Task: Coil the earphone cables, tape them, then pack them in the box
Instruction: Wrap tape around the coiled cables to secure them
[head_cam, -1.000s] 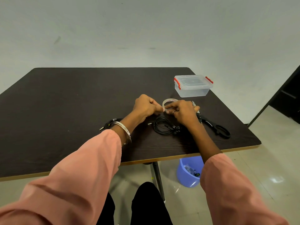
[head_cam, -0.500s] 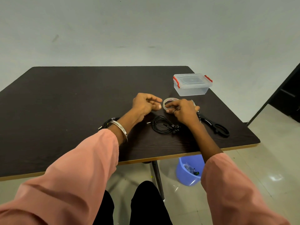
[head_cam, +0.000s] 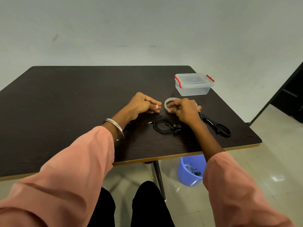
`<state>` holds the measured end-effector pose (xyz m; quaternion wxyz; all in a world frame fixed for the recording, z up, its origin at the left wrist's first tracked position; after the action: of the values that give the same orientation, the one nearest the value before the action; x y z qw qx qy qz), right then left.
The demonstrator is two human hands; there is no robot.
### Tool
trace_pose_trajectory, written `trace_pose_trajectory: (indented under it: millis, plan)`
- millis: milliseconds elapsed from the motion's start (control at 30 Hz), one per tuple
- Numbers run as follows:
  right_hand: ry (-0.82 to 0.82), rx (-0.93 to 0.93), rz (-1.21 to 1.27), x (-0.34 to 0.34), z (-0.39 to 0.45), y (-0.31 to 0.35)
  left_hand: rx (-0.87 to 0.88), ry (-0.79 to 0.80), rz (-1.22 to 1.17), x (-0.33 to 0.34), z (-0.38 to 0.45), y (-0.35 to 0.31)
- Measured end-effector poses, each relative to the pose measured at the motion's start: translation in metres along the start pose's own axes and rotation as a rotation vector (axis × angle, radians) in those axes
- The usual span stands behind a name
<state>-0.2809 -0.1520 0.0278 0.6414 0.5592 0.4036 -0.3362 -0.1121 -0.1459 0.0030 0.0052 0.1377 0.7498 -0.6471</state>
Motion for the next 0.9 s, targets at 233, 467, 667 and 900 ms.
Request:
trace_pose_trajectory:
  millis: [233,467,667,900]
  plan:
    - [-0.010,0.006,0.013,-0.001,-0.002,0.001,-0.020,-0.169,0.015,-0.014,-0.001,0.005]
    - [-0.027,0.028,0.032,-0.003,-0.004,-0.001,-0.062,-0.210,0.011,-0.016,0.000,0.010]
    - [-0.012,0.051,0.014,-0.004,-0.004,0.002,-0.126,-0.119,-0.011,-0.013,0.001,0.012]
    - [-0.009,0.056,0.011,-0.006,-0.005,0.002,-0.156,-0.085,-0.002,-0.009,0.003,0.010]
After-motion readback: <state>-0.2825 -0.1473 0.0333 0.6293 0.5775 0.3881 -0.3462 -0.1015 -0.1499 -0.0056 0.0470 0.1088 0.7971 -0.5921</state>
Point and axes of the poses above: each hand's wrist, its own z-axis towards the middle knuckle, its own x-axis out of the palm, y = z × x, the point moved 9 cm from there along z, towards the middle knuckle, and after that the axes turned 6 degrees about y, right-handed, at the moved point
